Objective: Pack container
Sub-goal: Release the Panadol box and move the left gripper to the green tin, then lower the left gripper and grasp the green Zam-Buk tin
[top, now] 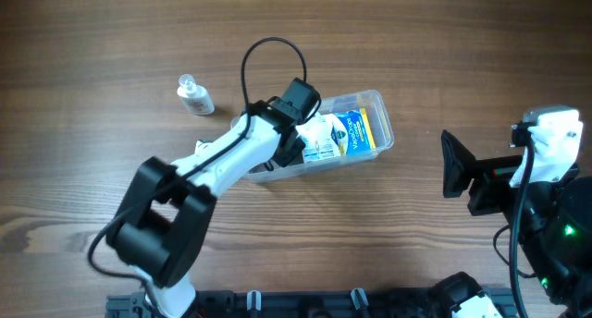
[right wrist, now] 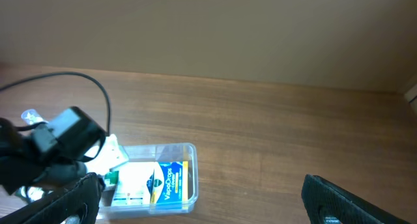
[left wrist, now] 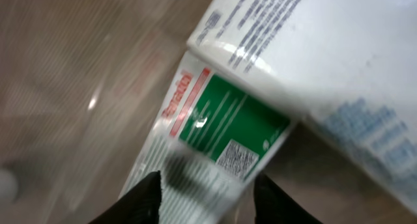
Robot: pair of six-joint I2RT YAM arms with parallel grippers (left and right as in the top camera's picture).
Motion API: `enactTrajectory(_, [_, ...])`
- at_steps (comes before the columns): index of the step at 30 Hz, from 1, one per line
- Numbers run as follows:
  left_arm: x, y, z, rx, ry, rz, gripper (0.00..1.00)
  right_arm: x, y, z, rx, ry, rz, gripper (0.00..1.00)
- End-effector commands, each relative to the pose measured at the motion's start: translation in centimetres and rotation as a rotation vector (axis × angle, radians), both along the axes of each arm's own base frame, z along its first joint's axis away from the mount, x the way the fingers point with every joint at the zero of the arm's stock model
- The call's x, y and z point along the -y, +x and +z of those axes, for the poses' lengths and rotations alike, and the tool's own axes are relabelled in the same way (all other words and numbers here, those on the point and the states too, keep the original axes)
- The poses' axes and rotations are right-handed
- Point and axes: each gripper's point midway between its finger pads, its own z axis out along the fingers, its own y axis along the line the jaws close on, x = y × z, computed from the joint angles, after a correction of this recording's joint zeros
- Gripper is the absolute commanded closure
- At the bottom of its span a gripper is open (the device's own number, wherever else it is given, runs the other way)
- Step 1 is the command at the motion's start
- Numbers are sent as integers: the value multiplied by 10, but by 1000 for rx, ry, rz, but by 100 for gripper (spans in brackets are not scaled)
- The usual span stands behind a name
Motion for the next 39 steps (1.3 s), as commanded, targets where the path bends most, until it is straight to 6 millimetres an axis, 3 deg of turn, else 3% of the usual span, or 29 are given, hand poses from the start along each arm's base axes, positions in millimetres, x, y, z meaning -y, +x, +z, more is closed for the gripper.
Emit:
enactTrajectory(1, [16,-13,46,60,-111,10,50,-2,2,-1,-4,-16,15,0])
enactTrajectory(5, [26,-28,77,92,-159,-33,50,-2,2,-1,-4,-15,15,0])
enactTrajectory(8, [19,-39,93,94,-197,66,49,-2,2,-1,-4,-16,15,0])
enactTrajectory(9, [13,-41,96,88,-206,114,43,-2,2,-1,-4,-15,15,0])
enactTrajectory(12, [-11,-47,105,66,-230,287,44,-2,2,-1,-4,-15,15,0])
enactTrajectory(20, [-85,-52,125,60,-222,542,43,-2,2,-1,-4,-15,15,0])
enactTrajectory(27, [-134,-47,117,52,-225,797,36,-2,2,-1,-4,-16,15,0])
enactTrajectory(32, [-160,-42,95,44,-219,904,32,-2,2,-1,-4,-15,15,0])
enactTrajectory(39, [-164,-38,47,-14,-228,912,17,-2,2,-1,-4,-16,15,0])
